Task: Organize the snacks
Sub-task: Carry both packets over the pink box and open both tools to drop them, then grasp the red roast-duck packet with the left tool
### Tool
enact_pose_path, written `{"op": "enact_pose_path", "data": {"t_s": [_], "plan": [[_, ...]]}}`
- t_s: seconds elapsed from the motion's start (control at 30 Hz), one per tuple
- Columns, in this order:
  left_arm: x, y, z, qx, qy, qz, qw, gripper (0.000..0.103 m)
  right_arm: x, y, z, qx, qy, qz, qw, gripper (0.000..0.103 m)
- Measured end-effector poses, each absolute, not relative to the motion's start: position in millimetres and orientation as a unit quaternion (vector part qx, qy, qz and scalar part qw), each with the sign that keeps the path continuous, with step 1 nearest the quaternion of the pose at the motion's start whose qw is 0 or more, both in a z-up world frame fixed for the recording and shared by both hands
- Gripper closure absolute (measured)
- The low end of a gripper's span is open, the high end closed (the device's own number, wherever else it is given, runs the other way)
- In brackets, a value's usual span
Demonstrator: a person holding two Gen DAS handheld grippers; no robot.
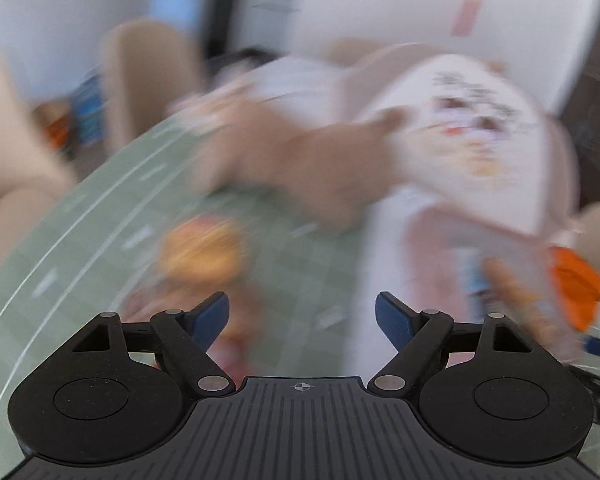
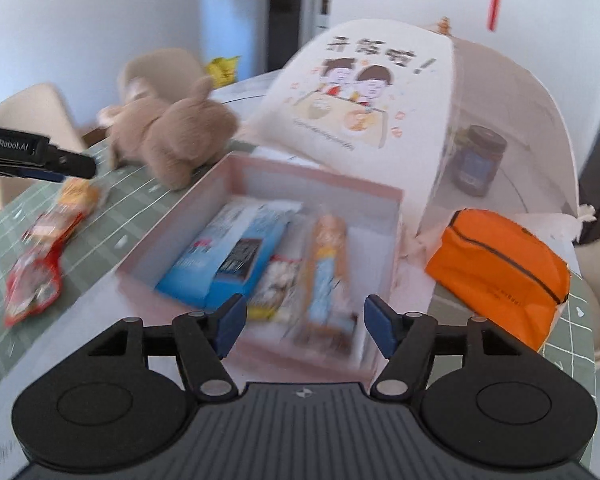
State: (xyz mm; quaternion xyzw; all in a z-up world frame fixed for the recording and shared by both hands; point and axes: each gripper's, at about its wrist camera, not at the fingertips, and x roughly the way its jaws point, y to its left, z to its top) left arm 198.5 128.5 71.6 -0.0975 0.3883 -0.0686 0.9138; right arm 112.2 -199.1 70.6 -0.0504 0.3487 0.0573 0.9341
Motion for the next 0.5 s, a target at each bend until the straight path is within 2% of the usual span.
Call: {"op": "enact_pose_path", "data": {"t_s": [0.27, 0.4, 0.5], "plan": [[186.9, 169.9, 26.0, -0.152, 0.442, 0.034, 0.883, 0.018, 73.9, -181.3, 37.8, -0.034, 0.394, 0.095, 0.913, 0.033], [190.8, 159.2, 20.9, -0.131, 0.441, 0.041, 0.887, 0.013, 60.5, -170.8, 27.4, -0.036, 0.409, 0.107, 0.905, 0.033], [200.8, 151.0, 20.4, -0.12, 0.449, 0.061, 0.883, 0.013, 54.5, -164.3, 19.4, -0.043, 0.423, 0.114, 0.898, 0.033]]}}
